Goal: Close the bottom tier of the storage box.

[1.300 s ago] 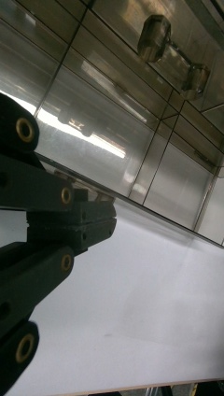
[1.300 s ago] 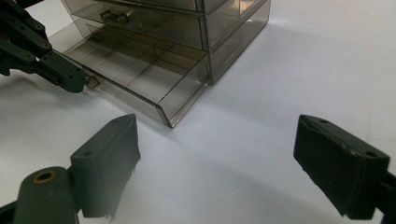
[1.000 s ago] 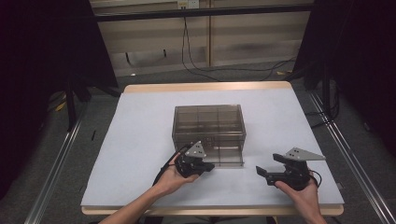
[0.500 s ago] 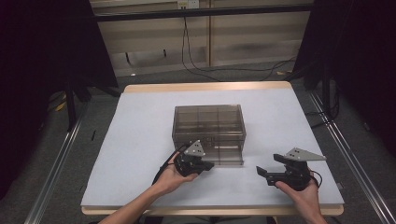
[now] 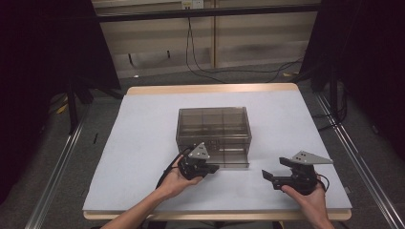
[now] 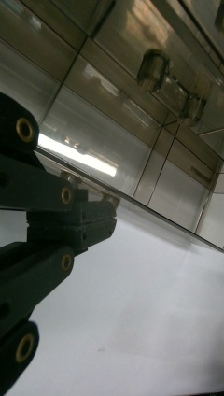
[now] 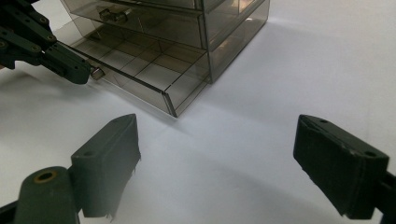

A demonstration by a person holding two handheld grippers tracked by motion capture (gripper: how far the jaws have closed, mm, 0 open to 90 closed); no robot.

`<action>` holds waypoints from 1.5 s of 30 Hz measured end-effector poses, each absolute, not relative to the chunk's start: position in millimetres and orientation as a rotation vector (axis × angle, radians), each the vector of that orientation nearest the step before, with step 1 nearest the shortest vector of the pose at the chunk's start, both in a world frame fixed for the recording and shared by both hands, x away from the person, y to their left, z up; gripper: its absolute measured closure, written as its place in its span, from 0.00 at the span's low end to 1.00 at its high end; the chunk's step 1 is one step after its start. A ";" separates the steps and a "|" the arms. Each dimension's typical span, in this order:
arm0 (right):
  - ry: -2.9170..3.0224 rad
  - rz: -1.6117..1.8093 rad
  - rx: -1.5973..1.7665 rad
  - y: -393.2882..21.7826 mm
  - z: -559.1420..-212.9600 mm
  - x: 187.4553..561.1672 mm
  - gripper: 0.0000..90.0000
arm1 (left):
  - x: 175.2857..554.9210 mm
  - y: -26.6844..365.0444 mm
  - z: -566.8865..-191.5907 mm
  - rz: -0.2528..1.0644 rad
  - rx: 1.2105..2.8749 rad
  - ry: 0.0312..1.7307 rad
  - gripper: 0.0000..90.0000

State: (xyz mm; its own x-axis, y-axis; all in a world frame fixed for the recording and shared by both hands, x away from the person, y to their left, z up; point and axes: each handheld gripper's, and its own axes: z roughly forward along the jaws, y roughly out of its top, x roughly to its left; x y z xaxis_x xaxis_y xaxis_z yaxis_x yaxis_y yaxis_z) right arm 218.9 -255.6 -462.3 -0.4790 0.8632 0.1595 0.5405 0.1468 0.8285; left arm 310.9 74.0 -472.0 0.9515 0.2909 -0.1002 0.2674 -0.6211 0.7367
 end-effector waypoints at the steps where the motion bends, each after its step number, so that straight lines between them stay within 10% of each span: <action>1: 2.075 1.259 1.349 -255.7 -462.3 219.0 0.16 | 311.7 74.5 -471.9 0.037 2.275 0.386 1.00; 45: 2.081 1.259 1.351 -255.5 -462.6 219.7 0.16 | 319.7 77.3 -473.0 0.051 2.249 0.471 1.00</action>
